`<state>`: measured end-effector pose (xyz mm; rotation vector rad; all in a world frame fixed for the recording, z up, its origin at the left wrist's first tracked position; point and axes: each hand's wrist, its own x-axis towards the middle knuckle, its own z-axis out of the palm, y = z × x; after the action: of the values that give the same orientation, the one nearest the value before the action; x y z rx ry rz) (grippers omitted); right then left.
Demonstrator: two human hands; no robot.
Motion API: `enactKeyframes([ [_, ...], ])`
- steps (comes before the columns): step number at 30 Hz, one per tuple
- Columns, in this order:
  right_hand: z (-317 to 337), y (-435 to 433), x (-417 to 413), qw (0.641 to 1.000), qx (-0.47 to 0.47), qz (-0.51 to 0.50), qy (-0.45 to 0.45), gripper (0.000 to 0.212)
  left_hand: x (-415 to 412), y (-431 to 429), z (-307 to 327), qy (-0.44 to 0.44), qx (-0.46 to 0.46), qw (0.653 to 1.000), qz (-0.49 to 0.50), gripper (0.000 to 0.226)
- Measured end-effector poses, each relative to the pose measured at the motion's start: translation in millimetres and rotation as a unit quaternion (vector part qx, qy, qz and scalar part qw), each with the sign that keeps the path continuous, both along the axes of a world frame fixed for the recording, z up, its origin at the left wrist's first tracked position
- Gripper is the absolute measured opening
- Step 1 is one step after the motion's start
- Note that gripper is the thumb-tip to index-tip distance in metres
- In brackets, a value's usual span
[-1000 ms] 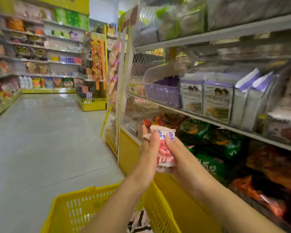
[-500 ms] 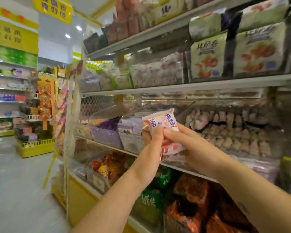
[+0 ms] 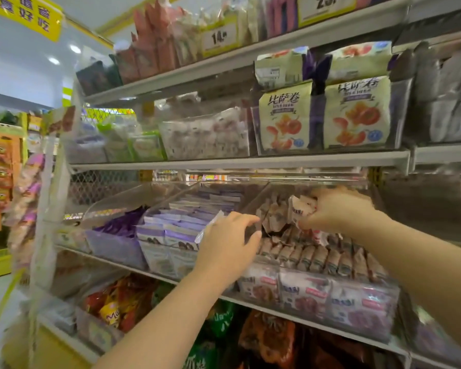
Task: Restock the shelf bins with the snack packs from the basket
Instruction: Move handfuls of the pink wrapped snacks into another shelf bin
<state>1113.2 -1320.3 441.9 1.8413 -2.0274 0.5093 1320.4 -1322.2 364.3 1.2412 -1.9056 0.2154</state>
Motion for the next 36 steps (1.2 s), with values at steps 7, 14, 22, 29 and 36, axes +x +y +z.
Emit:
enactKeyframes([
  [7, -15.5, -36.6, 20.1, 0.992, 0.098, -0.078, 0.022, 0.084, -50.3, -27.3, 16.1, -0.099, -0.041, 0.992, -0.071, 0.042],
  [14, 28.1, -19.5, -13.9, 0.964, 0.227, 0.107, 0.089, 0.104, -70.5, -54.5, 14.7, -0.170, -0.006, 0.984, -0.054, 0.061],
  [22, 25.6, -43.0, -29.7, 0.958, 0.157, 0.160, 0.182, 0.056, -90.0, -78.3, 17.4, -0.241, -0.068, 0.968, 0.016, 0.051],
  [29, 14.6, -55.8, -33.1, 0.965, 0.127, 0.164, 0.163, 0.039, -80.9, -99.3, 37.2, -0.305, -0.073, 0.950, -0.013, 0.054],
  [36, 16.9, -53.2, -41.0, 0.957, 0.141, 0.226, 0.117, 0.031, -62.4, -102.1, 45.1, -0.336, -0.004, 0.940, -0.067, 0.069],
])
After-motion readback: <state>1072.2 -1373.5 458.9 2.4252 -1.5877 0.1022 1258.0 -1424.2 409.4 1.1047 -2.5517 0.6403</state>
